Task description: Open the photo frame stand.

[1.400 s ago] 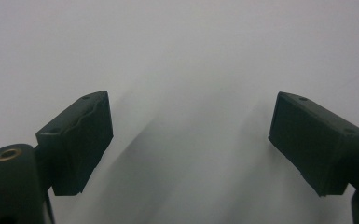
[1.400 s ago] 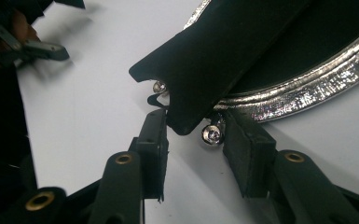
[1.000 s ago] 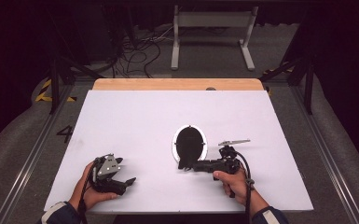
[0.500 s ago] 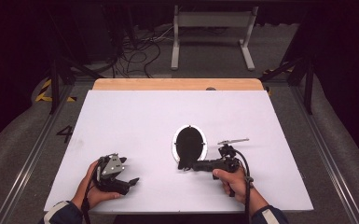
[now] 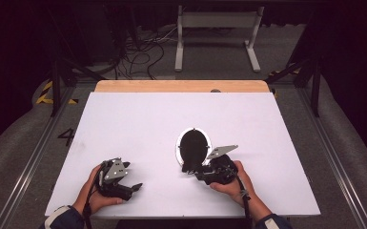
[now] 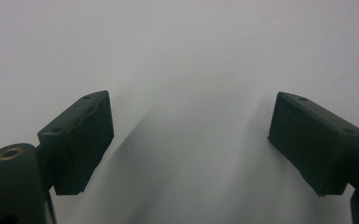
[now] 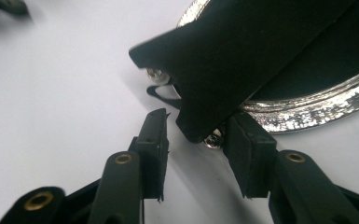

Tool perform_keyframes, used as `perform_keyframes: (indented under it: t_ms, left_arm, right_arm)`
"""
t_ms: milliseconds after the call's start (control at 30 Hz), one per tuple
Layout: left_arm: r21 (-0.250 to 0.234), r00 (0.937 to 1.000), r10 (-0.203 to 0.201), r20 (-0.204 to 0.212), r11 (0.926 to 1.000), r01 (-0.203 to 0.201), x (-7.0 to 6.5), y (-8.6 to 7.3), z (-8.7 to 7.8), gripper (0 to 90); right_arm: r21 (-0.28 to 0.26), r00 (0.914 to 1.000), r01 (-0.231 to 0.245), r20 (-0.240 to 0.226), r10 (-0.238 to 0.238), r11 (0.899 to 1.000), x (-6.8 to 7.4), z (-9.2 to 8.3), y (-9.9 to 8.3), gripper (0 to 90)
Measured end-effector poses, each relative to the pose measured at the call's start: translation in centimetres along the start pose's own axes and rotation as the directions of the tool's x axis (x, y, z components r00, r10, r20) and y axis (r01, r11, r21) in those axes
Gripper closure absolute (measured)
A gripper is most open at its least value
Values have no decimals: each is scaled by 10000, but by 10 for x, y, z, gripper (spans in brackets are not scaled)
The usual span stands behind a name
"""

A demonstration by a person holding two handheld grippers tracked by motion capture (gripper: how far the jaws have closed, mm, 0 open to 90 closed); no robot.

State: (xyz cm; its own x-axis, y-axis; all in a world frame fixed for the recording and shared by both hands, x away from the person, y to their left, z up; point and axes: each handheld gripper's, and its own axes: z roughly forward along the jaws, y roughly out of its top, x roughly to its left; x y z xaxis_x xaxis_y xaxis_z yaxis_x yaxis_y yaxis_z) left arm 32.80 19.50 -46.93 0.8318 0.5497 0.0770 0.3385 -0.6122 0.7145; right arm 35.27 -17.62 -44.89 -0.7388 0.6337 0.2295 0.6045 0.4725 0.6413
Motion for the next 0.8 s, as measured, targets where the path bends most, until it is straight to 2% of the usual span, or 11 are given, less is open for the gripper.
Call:
perform_keyframes:
  t_ms: [67,133,167,200,233,267,333,433,533,633,800]
  left_arm:
    - [-30,10000,12,-21,10000,-13,0,1,0,142]
    - [-45,10000,-41,-18,10000,41,1,2,1,142]
    - [-58,10000,-21,-58,10000,21,2,4,3,142]
    - [-54,10000,-35,-91,10000,35,3,8,7,143]
    - [-54,10000,-35,-91,10000,35,3,8,7,143]
    - [-95,10000,-9,-23,10000,8,4,13,11,142]
    - [-74,10000,35,24,10000,-35,4,19,16,142]
    - [-58,9998,175,53,9998,-174,3,24,21,142]
    - [-179,9995,217,232,9996,-213,4,33,28,150]
    - [-443,9990,241,378,9988,-225,5,46,40,156]
    - [-663,9926,681,1007,9959,-616,1,74,61,172]
  right_arm:
    - [-752,9778,-1661,-1418,1543,9832,-18,-1,-5,539]
    - [-945,9499,-2534,-2128,2291,9627,-26,-1,-8,523]
    - [-945,9499,-2534,-2128,2291,9627,-26,-1,-8,523]
    - [-1114,8840,-3839,-3310,3300,9166,-34,1,-10,497]
    - [-1114,8840,-3839,-3310,3300,9166,-34,1,-10,497]
    - [-1125,8501,-4402,-3715,3732,8908,-37,5,-11,494]
    - [-1099,8269,-4663,-4068,3883,8778,-37,10,-11,481]
    - [-1090,8212,-4759,-4102,3966,8727,-37,13,-10,527]
    - [-1372,8044,-5214,-4084,4315,8422,-41,12,-9,550]
    - [-1416,8016,-5386,-3895,4535,8306,-42,14,-9,563]
    - [-1439,8126,-5271,-3739,4472,8375,-40,16,-4,563]
